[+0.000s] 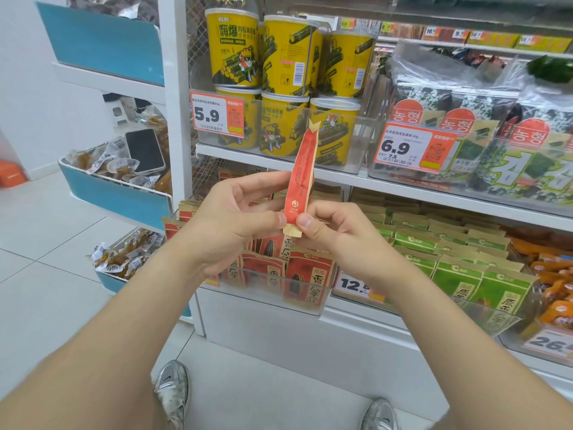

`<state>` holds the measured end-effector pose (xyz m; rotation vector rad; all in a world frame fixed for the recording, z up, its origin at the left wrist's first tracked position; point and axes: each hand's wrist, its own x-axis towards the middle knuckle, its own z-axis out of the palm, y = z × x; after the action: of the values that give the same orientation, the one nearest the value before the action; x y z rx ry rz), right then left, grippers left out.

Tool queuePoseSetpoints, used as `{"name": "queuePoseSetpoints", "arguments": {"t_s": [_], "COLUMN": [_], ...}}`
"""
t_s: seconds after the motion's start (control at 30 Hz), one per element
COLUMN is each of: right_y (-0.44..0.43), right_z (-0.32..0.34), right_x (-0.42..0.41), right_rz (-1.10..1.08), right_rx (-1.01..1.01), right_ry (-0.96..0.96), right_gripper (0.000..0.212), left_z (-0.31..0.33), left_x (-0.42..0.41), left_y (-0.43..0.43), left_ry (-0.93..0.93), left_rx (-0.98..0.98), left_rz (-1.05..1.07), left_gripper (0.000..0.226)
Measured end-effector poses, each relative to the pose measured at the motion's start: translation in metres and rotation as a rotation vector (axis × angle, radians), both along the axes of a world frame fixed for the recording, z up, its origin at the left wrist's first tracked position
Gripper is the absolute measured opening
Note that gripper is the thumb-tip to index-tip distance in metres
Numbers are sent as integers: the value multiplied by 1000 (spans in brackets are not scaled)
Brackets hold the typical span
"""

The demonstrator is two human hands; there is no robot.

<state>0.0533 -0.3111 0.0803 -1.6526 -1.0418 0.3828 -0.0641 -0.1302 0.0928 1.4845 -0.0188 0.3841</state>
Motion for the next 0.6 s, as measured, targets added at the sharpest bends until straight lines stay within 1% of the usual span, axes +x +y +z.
{"name": "queuePoseSetpoints", "arguments": {"t_s": [0.2,0.37,0.6], "right_y": [0,-2,-7], "right_z": [0,2,-1], "right_x": [-1,-3,1], "right_rz": [-5,-21,16], "right_rx": [-11,-5,-50], "right_ry": [2,4,0], "right_gripper": [26,29,14], "left_z": [1,1,1], "left_x": [0,-1,-4], "left_y": [0,3,1], "left_ry": [10,7,34], "left_rx": [9,67,148], "left_rz": [-10,-62,-51], "left_gripper": [63,67,67]}}
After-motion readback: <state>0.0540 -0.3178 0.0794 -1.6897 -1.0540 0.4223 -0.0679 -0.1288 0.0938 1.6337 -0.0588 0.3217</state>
